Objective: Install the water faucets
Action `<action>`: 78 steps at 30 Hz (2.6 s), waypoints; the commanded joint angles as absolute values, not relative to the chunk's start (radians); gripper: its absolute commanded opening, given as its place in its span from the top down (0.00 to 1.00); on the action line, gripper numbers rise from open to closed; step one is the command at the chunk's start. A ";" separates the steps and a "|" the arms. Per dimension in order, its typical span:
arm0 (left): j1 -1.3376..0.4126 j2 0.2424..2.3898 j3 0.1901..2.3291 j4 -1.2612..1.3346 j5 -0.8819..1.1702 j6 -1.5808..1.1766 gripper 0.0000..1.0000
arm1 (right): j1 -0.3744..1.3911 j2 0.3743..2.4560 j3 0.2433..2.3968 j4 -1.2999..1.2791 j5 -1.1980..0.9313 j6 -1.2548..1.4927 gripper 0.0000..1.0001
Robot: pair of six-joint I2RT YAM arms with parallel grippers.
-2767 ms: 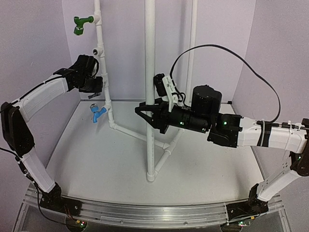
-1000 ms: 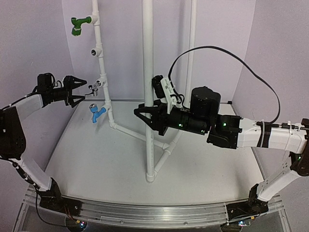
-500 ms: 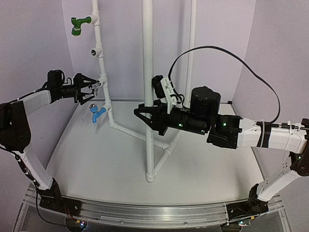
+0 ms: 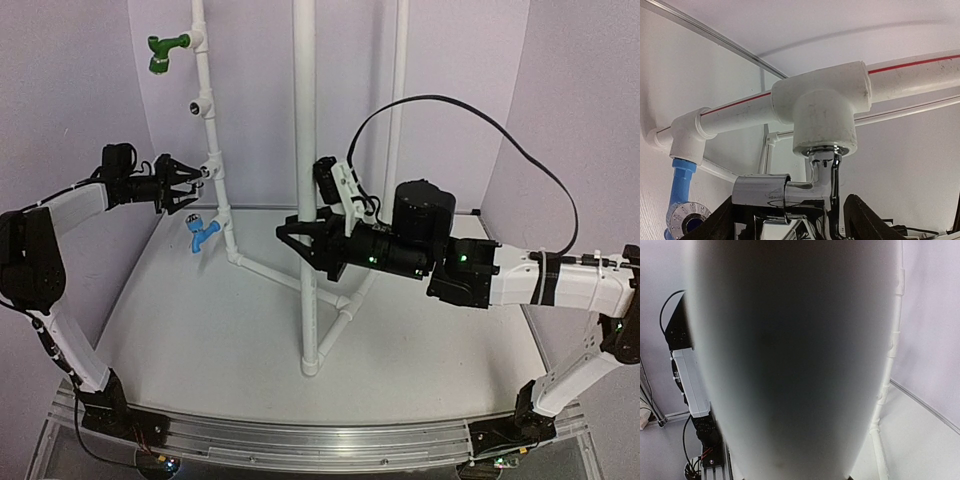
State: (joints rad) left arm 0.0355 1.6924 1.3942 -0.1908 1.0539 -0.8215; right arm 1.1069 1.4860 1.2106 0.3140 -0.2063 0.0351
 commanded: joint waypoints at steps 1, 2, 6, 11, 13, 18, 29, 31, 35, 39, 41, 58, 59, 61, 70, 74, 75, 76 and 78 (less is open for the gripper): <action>0.008 1.637 1.477 -0.306 0.890 -0.634 0.54 | 1.103 1.501 1.225 0.304 -0.235 0.137 1.00; 0.005 1.628 1.488 -0.341 0.850 -0.604 0.55 | 1.104 1.501 1.224 0.304 -0.234 0.138 1.00; -0.042 1.587 1.515 -0.420 0.691 -0.490 0.60 | 1.104 1.502 1.221 0.304 -0.234 0.140 1.00; -0.128 1.524 1.549 -0.511 0.464 -0.310 0.62 | 1.103 1.499 1.221 0.304 -0.231 0.139 1.00; -0.161 1.505 1.569 -0.550 0.366 -0.225 0.62 | 1.103 1.500 1.222 0.304 -0.230 0.138 1.00; -0.265 1.487 1.624 -0.640 0.038 -0.055 0.64 | 1.104 1.507 1.229 0.305 -0.227 0.137 1.00; -0.609 1.563 1.602 -0.575 -0.731 0.402 0.70 | 1.104 1.513 1.231 0.305 -0.219 0.132 1.00; -0.648 1.574 1.570 -0.515 -0.834 0.483 0.71 | 1.103 1.508 1.228 0.305 -0.219 0.132 1.00; -0.704 1.586 1.475 -0.309 -1.028 0.750 0.71 | 1.104 1.494 1.217 0.305 -0.213 0.129 1.00; -0.715 1.577 1.382 -0.040 -1.114 0.971 0.67 | 1.103 1.485 1.212 0.306 -0.213 0.126 1.00; -0.715 1.576 1.421 -0.107 -1.104 0.903 0.54 | 1.103 1.485 1.210 0.309 -0.214 0.124 1.00; -0.660 1.321 1.645 -0.694 -0.493 -0.002 0.00 | 1.104 1.496 1.210 0.316 -0.222 0.127 1.00; -0.608 1.306 1.647 -0.706 -0.439 -0.056 0.00 | 1.104 1.497 1.211 0.316 -0.223 0.127 1.00; -0.502 1.271 1.635 -0.707 -0.306 -0.144 0.00 | 1.103 1.502 1.212 0.316 -0.225 0.128 1.00; -0.108 1.333 1.624 -0.718 0.233 -0.396 0.01 | 1.104 1.500 1.207 0.319 -0.232 0.136 1.00; -0.047 1.370 1.573 -0.631 0.444 -0.443 0.06 | 1.104 1.490 1.201 0.319 -0.228 0.138 1.00; -0.045 1.381 1.563 -0.610 0.465 -0.450 0.14 | 1.103 1.488 1.201 0.319 -0.228 0.138 1.00; -0.044 1.395 1.557 -0.589 0.488 -0.458 0.21 | 1.103 1.487 1.201 0.319 -0.227 0.138 1.00; -0.041 1.417 1.543 -0.545 0.545 -0.480 0.24 | 1.104 1.488 1.201 0.319 -0.229 0.137 1.00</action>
State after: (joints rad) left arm -0.0422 1.3893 1.5621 -0.6634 0.3164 -0.4064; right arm 1.1079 1.4792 1.2057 0.3157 -0.2180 0.0372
